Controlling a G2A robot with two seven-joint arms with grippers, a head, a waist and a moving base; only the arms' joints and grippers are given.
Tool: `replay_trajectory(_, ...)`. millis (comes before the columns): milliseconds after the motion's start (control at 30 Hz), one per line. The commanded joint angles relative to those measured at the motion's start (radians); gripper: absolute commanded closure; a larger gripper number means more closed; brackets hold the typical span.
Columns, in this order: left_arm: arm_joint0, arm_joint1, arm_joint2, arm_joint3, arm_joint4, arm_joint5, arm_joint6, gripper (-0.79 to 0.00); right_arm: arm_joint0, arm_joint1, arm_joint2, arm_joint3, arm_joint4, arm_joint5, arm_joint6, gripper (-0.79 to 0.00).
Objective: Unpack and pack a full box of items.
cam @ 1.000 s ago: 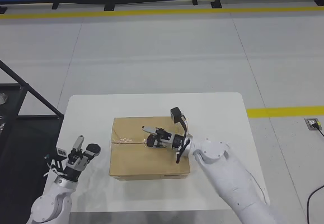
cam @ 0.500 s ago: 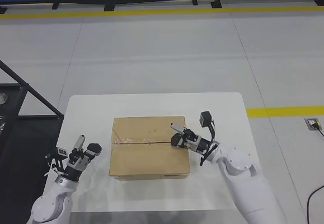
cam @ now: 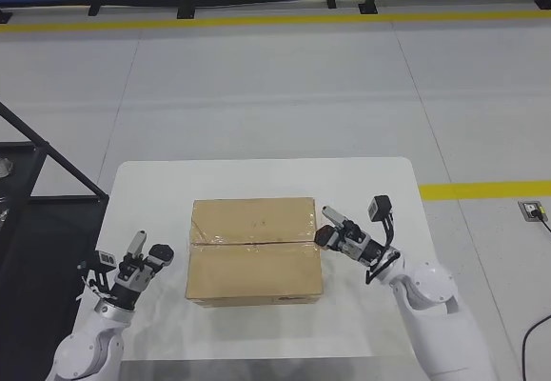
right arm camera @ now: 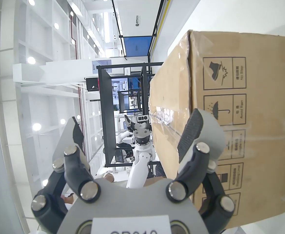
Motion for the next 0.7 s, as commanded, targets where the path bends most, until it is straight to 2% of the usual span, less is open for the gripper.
replay_trajectory(0,0.002,0.0,0.002,-0.003,0.001,-0.001,0.0,-0.785,-0.008,0.003,0.008,-0.005,0.005,-0.001,-0.002,-0.785)
replay_trajectory(267,0.007,0.002,0.005,-0.007,0.001,-0.001,0.0,-0.785,-0.024,0.009,-0.006,-0.012,0.008,0.0,-0.008,-0.785)
replay_trajectory(667,0.013,0.004,0.006,-0.011,0.0,-0.005,0.008,-0.785,0.014,0.009,-0.063,0.045,0.008,0.002,-0.011,-0.785)
